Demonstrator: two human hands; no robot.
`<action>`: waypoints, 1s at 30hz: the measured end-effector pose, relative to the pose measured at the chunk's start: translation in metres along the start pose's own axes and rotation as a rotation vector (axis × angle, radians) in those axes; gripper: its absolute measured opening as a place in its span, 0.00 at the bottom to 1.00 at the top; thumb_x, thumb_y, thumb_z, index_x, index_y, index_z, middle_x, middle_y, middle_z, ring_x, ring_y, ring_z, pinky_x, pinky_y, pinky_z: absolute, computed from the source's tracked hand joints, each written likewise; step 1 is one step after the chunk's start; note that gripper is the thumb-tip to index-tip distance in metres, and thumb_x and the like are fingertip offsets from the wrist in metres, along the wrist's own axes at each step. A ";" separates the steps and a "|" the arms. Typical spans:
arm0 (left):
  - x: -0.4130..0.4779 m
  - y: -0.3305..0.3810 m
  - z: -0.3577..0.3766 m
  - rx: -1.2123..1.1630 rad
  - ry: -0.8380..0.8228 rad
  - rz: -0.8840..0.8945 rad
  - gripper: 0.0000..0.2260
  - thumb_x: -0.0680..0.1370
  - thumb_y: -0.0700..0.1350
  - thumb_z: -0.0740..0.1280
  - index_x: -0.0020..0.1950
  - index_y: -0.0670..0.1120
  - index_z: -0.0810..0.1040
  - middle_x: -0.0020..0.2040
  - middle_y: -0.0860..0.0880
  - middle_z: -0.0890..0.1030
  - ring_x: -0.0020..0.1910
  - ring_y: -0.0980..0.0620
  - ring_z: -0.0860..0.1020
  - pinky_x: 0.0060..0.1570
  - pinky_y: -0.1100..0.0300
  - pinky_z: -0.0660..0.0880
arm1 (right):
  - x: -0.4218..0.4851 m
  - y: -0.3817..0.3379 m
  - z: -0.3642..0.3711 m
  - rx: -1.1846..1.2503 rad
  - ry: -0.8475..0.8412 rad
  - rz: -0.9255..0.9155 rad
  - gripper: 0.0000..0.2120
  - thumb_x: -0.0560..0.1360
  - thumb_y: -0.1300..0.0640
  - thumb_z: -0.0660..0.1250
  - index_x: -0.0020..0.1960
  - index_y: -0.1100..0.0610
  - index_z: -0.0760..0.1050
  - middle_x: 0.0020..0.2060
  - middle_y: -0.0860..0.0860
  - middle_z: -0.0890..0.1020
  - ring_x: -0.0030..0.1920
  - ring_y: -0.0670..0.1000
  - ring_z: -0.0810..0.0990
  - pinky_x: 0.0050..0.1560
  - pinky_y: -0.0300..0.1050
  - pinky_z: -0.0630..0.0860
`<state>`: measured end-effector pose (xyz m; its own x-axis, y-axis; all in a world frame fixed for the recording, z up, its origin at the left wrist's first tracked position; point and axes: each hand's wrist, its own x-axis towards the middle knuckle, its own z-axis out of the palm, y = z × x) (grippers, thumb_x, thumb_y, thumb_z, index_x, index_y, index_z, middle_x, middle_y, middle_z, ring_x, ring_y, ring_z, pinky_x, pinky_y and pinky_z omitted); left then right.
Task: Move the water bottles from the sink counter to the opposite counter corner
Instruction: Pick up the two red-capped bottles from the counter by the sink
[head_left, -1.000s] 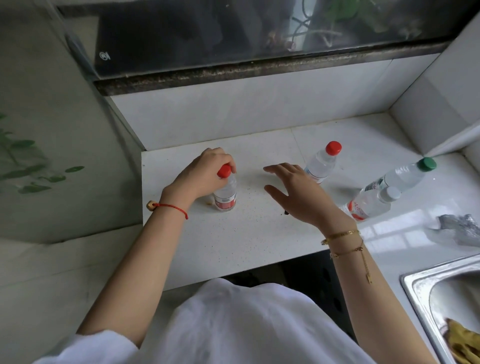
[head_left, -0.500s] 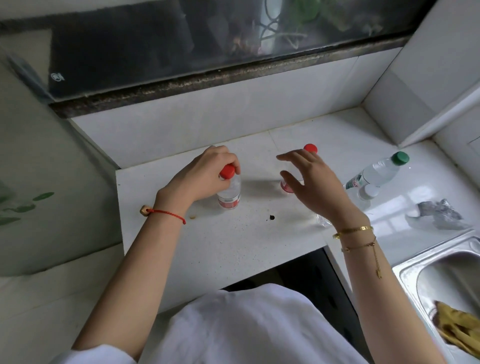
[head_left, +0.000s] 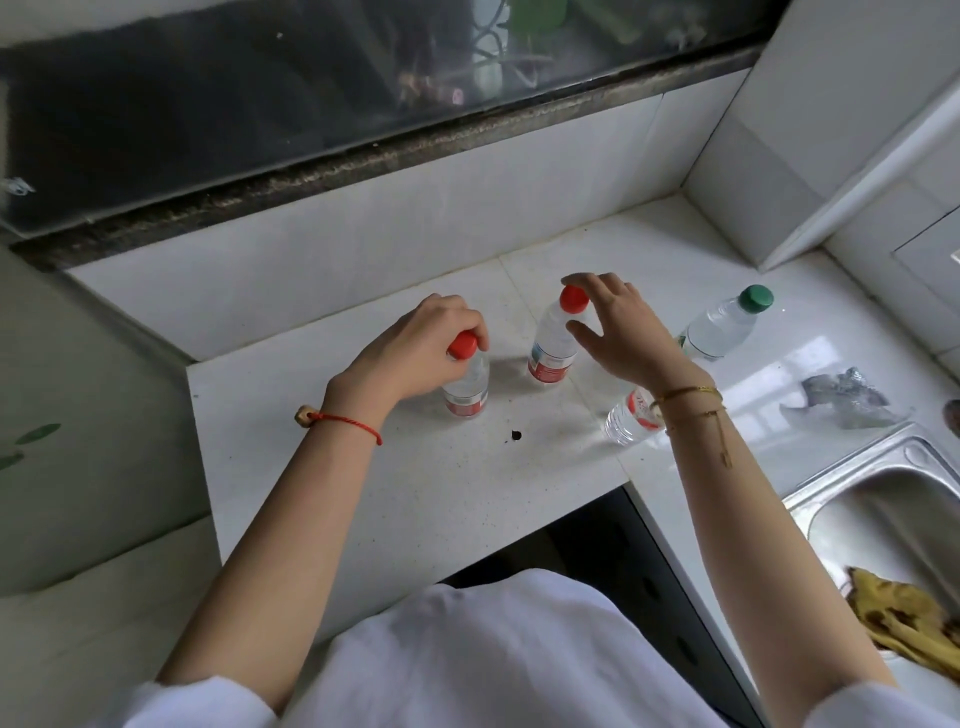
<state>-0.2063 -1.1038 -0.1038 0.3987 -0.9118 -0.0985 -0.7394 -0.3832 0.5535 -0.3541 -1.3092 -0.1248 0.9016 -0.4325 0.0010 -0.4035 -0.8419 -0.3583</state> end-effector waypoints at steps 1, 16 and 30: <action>0.001 0.001 0.001 -0.004 -0.004 -0.005 0.13 0.70 0.36 0.65 0.47 0.53 0.79 0.48 0.53 0.76 0.51 0.52 0.72 0.51 0.50 0.74 | 0.001 0.000 0.002 0.010 0.007 -0.002 0.22 0.76 0.54 0.65 0.68 0.51 0.64 0.60 0.57 0.75 0.57 0.58 0.75 0.58 0.55 0.75; -0.004 0.013 0.004 -0.006 -0.010 -0.062 0.13 0.71 0.35 0.66 0.48 0.52 0.79 0.49 0.54 0.76 0.52 0.53 0.72 0.52 0.52 0.74 | 0.005 -0.013 0.019 0.169 0.163 0.072 0.14 0.71 0.63 0.68 0.56 0.57 0.72 0.54 0.57 0.72 0.43 0.57 0.76 0.44 0.48 0.78; -0.085 0.026 0.013 -0.009 0.166 -0.169 0.12 0.71 0.36 0.67 0.48 0.52 0.79 0.48 0.53 0.77 0.50 0.52 0.72 0.50 0.51 0.74 | -0.067 -0.057 0.005 0.244 0.016 -0.128 0.16 0.68 0.63 0.72 0.53 0.55 0.74 0.53 0.54 0.75 0.44 0.53 0.75 0.46 0.41 0.76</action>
<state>-0.2662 -1.0383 -0.0917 0.6005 -0.7979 -0.0535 -0.6504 -0.5262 0.5479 -0.3905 -1.2308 -0.1088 0.9394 -0.3344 0.0750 -0.2352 -0.7883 -0.5686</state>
